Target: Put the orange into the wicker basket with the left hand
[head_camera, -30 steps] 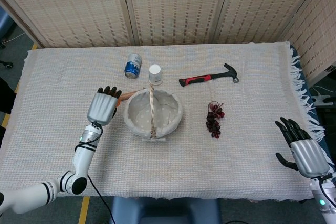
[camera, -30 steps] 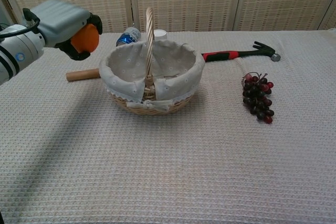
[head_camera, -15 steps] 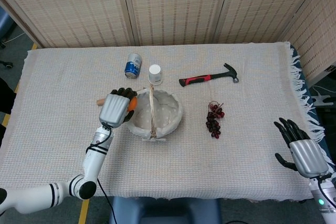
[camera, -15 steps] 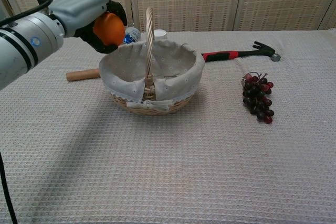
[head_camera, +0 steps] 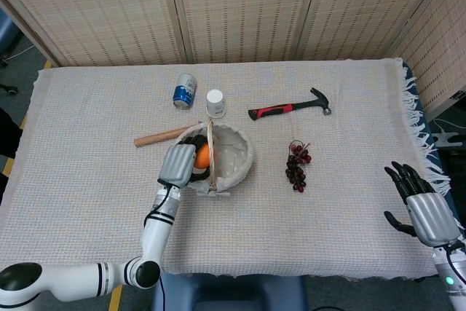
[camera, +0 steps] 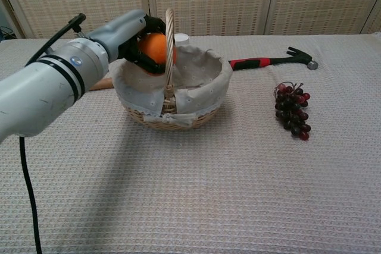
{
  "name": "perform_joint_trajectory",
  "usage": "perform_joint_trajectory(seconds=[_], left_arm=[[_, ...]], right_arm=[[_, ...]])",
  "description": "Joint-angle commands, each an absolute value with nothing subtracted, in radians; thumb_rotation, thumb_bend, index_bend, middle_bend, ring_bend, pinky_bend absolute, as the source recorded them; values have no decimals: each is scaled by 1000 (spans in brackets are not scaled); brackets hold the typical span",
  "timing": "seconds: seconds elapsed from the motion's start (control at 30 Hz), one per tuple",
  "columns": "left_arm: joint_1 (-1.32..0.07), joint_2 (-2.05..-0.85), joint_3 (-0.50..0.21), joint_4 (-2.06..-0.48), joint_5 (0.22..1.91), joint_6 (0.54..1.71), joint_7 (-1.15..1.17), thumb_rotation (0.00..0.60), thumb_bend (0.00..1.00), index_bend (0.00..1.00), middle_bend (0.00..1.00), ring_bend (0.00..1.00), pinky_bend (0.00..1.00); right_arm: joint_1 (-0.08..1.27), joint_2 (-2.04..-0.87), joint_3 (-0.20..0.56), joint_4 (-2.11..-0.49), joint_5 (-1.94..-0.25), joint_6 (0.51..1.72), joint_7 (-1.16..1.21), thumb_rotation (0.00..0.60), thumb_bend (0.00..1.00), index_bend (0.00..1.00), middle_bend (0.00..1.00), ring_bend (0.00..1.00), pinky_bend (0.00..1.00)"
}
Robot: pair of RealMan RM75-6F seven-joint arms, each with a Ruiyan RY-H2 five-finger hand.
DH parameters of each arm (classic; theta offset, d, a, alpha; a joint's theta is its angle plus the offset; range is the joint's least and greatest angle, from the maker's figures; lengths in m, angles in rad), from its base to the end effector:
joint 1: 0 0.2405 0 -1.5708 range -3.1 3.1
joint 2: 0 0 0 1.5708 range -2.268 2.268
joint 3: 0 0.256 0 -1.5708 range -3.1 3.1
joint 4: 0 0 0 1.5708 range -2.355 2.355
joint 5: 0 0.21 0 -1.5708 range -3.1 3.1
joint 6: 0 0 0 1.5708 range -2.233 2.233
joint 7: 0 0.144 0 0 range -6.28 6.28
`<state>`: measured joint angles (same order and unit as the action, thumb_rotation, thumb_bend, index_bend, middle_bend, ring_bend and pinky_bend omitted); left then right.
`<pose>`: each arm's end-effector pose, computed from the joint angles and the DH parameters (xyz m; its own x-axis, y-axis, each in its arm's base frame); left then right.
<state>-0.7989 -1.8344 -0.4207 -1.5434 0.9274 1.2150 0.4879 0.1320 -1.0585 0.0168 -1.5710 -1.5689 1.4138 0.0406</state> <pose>-0.0508 0.3445 -0.0338 0.0722 0.1345 0.9883 0.9766 -0.2107 -0.0426 -0.3140 -0.1891 0.1655 0.4636 -0.0792 0.8825 -0.8839 -0.1097 0.4545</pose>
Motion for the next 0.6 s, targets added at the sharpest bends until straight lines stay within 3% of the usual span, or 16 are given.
perform_joint_trajectory(seconds=[0.03, 0.2, 0.3, 0.47, 0.6], left_arm=[[-796, -1858, -431, -1526, 936, 1220, 420, 600, 447, 283, 403, 531, 660], [-787, -1825, -419, -1538, 939, 1181, 374, 600, 414, 73, 183, 267, 402], [-784, -1810, -410, -1548, 946, 1169, 359, 600, 404, 11, 98, 152, 277], [-785, -1792, -392, -1549, 957, 1165, 366, 600, 381, 0, 4, 49, 186], [-786, -1784, -382, -1543, 967, 1171, 374, 600, 357, 0, 0, 24, 162]], right_arm=[[132, -1058, 17, -1571, -1569, 1414, 41, 600, 188, 0, 0, 0, 243], [131, -1060, 17, -1570, -1569, 1415, 40, 600, 189, 0, 0, 0, 243], [132, -1061, 17, -1571, -1567, 1412, 36, 600, 188, 0, 0, 0, 243], [134, -1061, 17, -1573, -1563, 1407, 29, 600, 188, 0, 0, 0, 243], [135, -1061, 18, -1575, -1561, 1406, 28, 600, 189, 0, 0, 0, 243]])
